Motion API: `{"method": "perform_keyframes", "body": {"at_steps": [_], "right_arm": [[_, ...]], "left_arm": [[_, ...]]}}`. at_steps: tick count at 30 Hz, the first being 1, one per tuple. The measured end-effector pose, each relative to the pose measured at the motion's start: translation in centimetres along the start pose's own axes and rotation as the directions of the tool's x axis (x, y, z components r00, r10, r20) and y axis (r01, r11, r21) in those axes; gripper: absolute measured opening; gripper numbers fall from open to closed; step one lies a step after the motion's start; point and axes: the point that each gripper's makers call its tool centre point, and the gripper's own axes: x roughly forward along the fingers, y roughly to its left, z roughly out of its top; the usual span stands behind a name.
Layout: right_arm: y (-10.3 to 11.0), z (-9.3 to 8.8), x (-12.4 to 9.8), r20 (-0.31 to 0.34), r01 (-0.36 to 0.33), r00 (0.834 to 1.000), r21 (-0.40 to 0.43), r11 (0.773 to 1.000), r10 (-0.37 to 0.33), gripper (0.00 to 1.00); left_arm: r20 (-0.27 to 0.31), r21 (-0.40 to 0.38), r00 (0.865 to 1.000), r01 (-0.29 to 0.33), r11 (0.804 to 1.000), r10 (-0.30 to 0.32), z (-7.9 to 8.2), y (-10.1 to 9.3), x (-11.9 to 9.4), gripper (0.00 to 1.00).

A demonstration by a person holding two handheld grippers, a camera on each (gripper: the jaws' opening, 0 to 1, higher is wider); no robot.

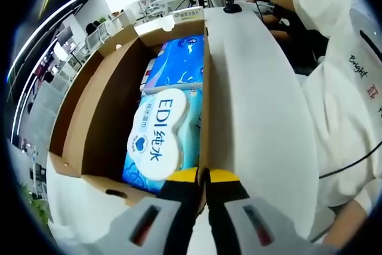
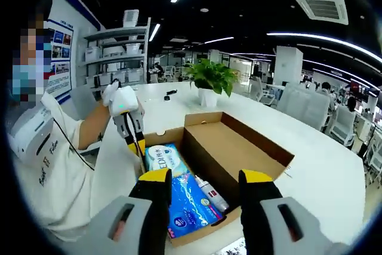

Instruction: Operate the shoe box by opening the lid, removing the specified soft item, and placing it in the target area until the item is outside and the box remains undamaged.

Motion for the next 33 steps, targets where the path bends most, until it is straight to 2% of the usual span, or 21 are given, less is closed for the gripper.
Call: {"method": "perform_keyframes", "body": {"at_steps": [2, 6, 9, 11, 12, 15, 17, 18, 20, 23, 26, 28, 31, 32, 33], "right_arm": [[-0.2, 0.1, 0.2, 0.011, 0.000, 1.000, 0.008, 1.000, 0.000, 0.39], [-0.5, -0.5, 1.2, -0.011, 0.006, 1.000, -0.018, 1.000, -0.007, 0.36], [-0.6, -1.3, 2.1, -0.066, 0.015, 0.998, -0.077, 0.997, -0.020, 0.29], [-0.4, -1.5, 2.4, -0.088, 0.002, 0.996, -0.099, 0.995, -0.011, 0.28], [0.6, -1.6, 2.8, -0.118, -0.053, 0.992, -0.120, 0.991, 0.039, 0.29], [1.4, -1.5, 3.0, -0.151, -0.109, 0.985, -0.167, 0.980, 0.084, 0.34], [2.1, -1.6, 3.2, -0.164, -0.177, 0.975, -0.181, 0.967, 0.148, 0.37], [2.4, -2.1, 3.3, -0.190, -0.207, 0.966, -0.158, 0.965, 0.176, 0.38], [3.1, -3.0, 3.4, -0.256, -0.275, 0.940, -0.185, 0.944, 0.223, 0.42], [2.6, -3.8, 3.9, -0.332, -0.266, 0.925, -0.220, 0.938, 0.185, 0.48], [2.7, -2.8, 4.6, -0.317, -0.288, 0.925, -0.232, 0.929, 0.208, 0.49], [3.1, -2.6, 4.9, -0.330, -0.327, 0.911, -0.216, 0.920, 0.247, 0.49], [3.2, -4.3, 5.1, -0.456, -0.370, 0.855, -0.202, 0.907, 0.247, 0.48], [3.5, -4.7, 5.2, -0.481, -0.392, 0.835, -0.181, 0.902, 0.267, 0.48], [4.0, -4.9, 5.4, -0.489, -0.413, 0.822, -0.160, 0.897, 0.292, 0.50]], "left_arm": [[-0.006, -0.021, 1.000, 0.006, 1.000, -0.007, 0.0, 0.1, 0.0, 0.03], [-0.014, -0.022, 0.999, 0.046, 0.999, -0.046, 0.0, 0.0, 0.1, 0.02], [-0.016, -0.019, 0.999, 0.043, 0.999, -0.043, 0.0, -0.1, 0.1, 0.02], [-0.018, -0.027, 0.999, 0.039, 0.999, -0.039, 0.0, -0.1, 0.2, 0.02], [-0.019, -0.022, 0.999, 0.040, 0.999, -0.040, 0.0, -0.1, 0.2, 0.02], [-0.023, 0.005, 0.999, 0.041, 0.999, -0.041, 0.0, -0.2, 0.2, 0.02], [-0.025, -0.001, 0.999, 0.042, 0.999, -0.042, 0.0, -0.1, 0.2, 0.02], [-0.026, -0.009, 0.999, 0.042, 0.999, -0.042, 0.0, -0.1, 0.2, 0.02], [-0.026, -0.011, 0.999, 0.040, 0.999, -0.040, 0.0, -0.1, 0.2, 0.02], [-0.022, -0.017, 0.999, 0.035, 0.999, -0.035, 0.0, -0.1, 0.2, 0.02], [-0.019, -0.012, 0.999, 0.040, 0.999, -0.040, 0.0, -0.1, 0.2, 0.02], [-0.020, -0.015, 0.999, 0.037, 0.999, -0.037, 0.0, 0.0, 0.2, 0.02], [-0.019, -0.015, 0.999, 0.038, 0.999, -0.038, 0.0, 0.0, 0.2, 0.02], [-0.019, -0.015, 0.999, 0.037, 0.999, -0.038, 0.0, 0.0, 0.2, 0.02], [-0.019, -0.013, 0.999, 0.037, 0.999, -0.037, 0.0, 0.0, 0.2, 0.02]]}}
